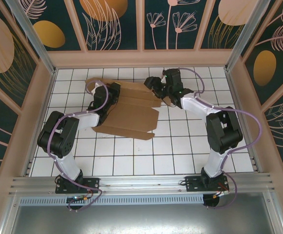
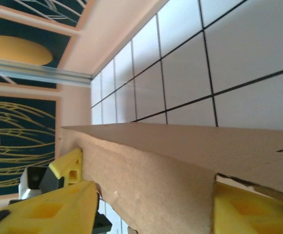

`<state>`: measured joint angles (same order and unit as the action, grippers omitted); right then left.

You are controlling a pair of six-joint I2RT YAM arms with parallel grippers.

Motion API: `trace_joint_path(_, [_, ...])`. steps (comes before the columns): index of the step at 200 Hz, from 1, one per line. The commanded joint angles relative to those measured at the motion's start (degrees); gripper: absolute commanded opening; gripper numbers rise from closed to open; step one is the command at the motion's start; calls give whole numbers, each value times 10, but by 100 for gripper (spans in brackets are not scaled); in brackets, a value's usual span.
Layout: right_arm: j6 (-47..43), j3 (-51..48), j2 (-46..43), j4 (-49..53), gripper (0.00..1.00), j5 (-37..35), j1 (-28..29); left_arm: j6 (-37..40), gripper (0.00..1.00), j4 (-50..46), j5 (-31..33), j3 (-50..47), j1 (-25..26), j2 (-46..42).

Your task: Fold the paper box

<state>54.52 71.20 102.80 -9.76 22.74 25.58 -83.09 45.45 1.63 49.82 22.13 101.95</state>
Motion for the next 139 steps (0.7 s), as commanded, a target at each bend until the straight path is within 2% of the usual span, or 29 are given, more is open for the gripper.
trace_joint_path(1, [55,-21,11,-130,46,56,-14,4,0,-58,1,-18,0,15])
trace_joint_path(21, [56,-29,14,-136,39,65,-19,3,0,-59,0,-17,0,16])
trace_joint_path(34, [43,-33,10,-130,38,65,-22,2,0,-60,0,-17,0,16])
trace_joint_path(48, [17,-36,-1,-109,43,57,-26,3,0,-65,5,-17,-1,15])
trace_joint_path(72, [-73,-33,-38,-10,59,-1,-34,5,0,-78,18,-17,-1,9])
trace_joint_path(94, [-129,-52,-83,69,62,-76,-34,8,0,-88,28,-14,-2,8])
trace_joint_path(107, [-153,-83,-115,84,57,-104,-32,7,0,-89,30,-12,-2,9])
trace_joint_path(120, [-182,-112,-143,99,47,-147,-20,7,0,-93,31,-9,-2,9])
trace_joint_path(139, [-190,-130,-145,131,23,-180,-5,7,0,-103,38,-5,-2,9])
